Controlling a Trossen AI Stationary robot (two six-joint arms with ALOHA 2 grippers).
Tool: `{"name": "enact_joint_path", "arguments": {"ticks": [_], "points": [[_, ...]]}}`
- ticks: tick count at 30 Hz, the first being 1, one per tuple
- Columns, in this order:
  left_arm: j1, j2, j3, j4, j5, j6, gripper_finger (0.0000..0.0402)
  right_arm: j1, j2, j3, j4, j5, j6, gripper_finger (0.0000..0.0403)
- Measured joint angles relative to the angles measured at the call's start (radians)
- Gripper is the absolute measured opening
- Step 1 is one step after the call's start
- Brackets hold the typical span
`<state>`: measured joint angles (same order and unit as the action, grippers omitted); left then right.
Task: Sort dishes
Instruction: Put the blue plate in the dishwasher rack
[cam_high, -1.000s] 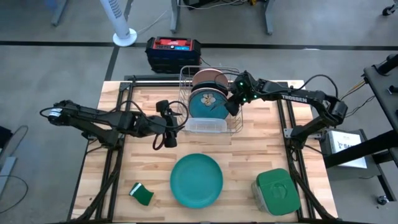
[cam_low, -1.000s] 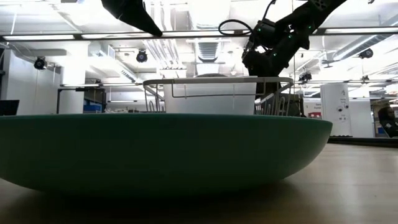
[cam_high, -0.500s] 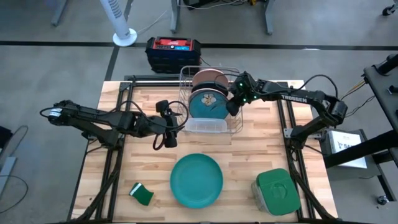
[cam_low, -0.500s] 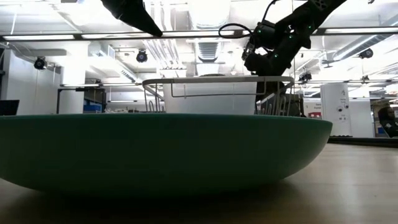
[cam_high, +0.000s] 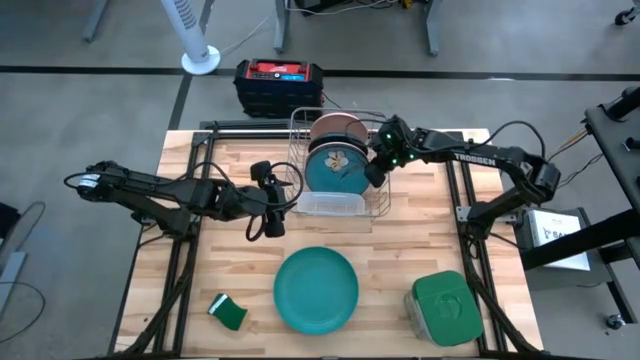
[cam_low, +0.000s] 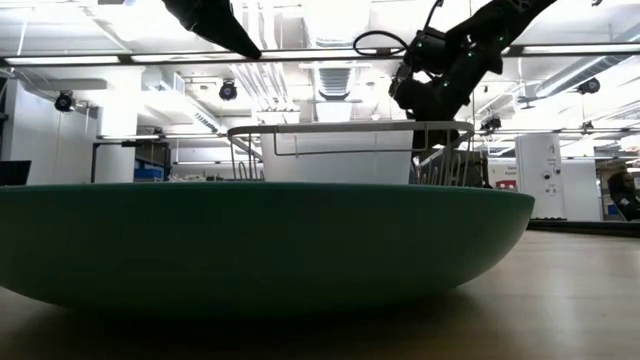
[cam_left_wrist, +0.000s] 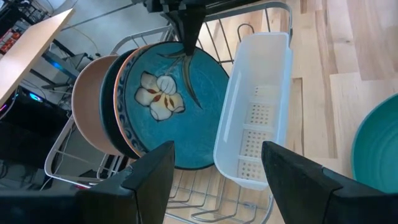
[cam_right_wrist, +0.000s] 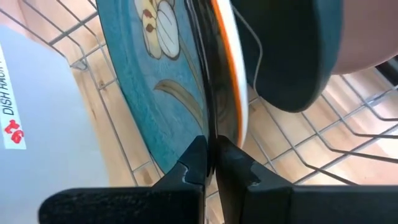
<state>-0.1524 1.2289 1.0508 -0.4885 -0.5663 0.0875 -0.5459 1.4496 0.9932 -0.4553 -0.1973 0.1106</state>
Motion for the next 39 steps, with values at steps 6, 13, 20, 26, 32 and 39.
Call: {"name": "enact_joint_path", "arguments": {"ticks": [6, 13, 20, 26, 32, 39], "points": [[0.0, 0.0, 0.0, 0.0, 0.0, 0.0, 0.0231, -0.001, -0.047, -0.001, -0.008, 0.029, -0.02, 0.0009], [0.0, 0.0, 0.0, 0.0, -0.001, 0.0, 0.0231, 0.007, -0.087, -0.001, -0.002, 0.066, -0.103, 0.0008], [0.0, 0.0, 0.0, 0.0, -0.001, 0.0, 0.0231, 0.038, -0.095, -0.001, 0.034, 0.074, -0.235, 0.0008], [0.0, 0.0, 0.0, 0.0, -0.002, 0.0, 0.0231, 0.068, -0.097, -0.001, 0.073, 0.127, -0.277, 0.0008], [0.0, 0.0, 0.0, -0.001, -0.003, 0.0, 0.0231, 0.098, -0.103, -0.001, 0.084, 0.15, -0.324, 0.0008], [0.0, 0.0, 0.0, -0.001, -0.038, 0.0, 0.0231, 0.142, -0.116, -0.001, 0.088, 0.191, -0.341, 0.0008]]}}
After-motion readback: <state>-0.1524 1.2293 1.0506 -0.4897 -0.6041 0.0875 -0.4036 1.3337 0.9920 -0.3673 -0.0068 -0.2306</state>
